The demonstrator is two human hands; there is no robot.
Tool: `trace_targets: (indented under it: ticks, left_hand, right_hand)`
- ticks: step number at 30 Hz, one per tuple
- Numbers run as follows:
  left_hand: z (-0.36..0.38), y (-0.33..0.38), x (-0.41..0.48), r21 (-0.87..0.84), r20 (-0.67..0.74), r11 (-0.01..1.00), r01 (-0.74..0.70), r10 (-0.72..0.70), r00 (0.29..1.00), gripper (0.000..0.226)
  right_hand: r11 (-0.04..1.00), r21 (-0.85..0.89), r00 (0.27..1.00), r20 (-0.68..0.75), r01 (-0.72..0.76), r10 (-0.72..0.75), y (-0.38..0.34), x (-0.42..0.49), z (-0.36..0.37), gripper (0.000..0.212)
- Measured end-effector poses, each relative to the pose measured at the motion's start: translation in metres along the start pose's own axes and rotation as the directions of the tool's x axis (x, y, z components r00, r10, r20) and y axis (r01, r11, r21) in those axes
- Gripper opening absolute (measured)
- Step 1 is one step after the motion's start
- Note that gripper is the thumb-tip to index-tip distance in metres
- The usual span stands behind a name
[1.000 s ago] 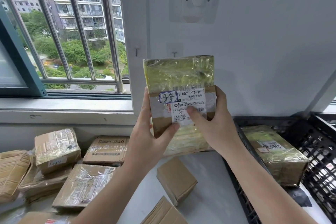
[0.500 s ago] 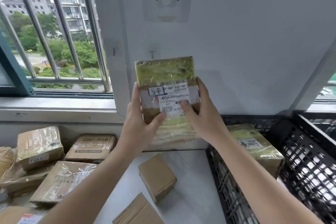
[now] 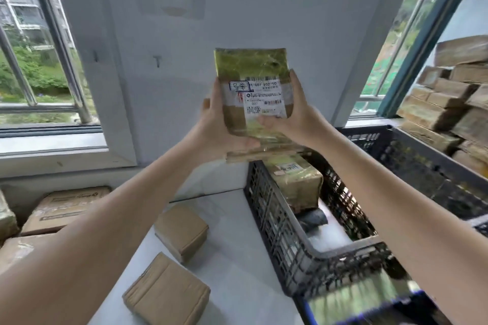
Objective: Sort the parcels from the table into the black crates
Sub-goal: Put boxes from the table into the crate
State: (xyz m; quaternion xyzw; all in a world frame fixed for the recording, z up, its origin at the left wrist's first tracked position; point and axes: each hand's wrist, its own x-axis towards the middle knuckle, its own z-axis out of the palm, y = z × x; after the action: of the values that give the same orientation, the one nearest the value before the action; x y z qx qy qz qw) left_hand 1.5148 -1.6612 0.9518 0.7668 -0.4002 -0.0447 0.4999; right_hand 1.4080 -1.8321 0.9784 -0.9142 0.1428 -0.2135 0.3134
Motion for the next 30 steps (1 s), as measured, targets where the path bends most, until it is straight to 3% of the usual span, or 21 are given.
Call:
trace_targets:
  ticks: [3, 8, 15, 21, 26, 30]
  left_hand:
    - [0.030, 0.024, 0.007, -0.019, 0.105, 1.000, 0.022, -0.020, 0.994, 0.143]
    - [0.095, 0.061, 0.023, -0.086, 0.277, 0.996, -0.030, 0.053, 0.959, 0.115]
    - [0.214, 0.091, 0.058, -0.045, 0.348, 0.993, 0.107, -0.085, 0.934, 0.129]
    - [0.300, 0.085, 0.088, 0.102, 0.334, 0.954, 0.283, -0.301, 0.893, 0.134]
    - [0.346, 0.066, 0.099, 0.347, 0.270, 0.875, 0.337, -0.437, 0.858, 0.136]
    - [0.373, 0.045, 0.107, 0.425, 0.200, 0.834, 0.351, -0.465, 0.862, 0.130]
  right_hand:
    - [0.991, -0.094, 0.995, 0.030, -0.094, 0.098, 0.019, -0.015, -0.038, 0.134]
    - [0.961, -0.169, 0.971, 0.060, -0.220, 0.233, 0.062, -0.032, -0.107, 0.123]
    - [0.930, -0.188, 0.929, 0.141, -0.315, 0.343, 0.161, -0.022, -0.173, 0.104]
    - [0.919, -0.268, 0.904, 0.238, -0.290, 0.355, 0.273, 0.007, -0.174, 0.088]
    - [0.892, -0.381, 0.902, 0.249, -0.244, 0.353, 0.327, 0.031, -0.135, 0.090]
    - [0.896, -0.442, 0.923, 0.327, -0.040, 0.202, 0.349, 0.037, -0.117, 0.080]
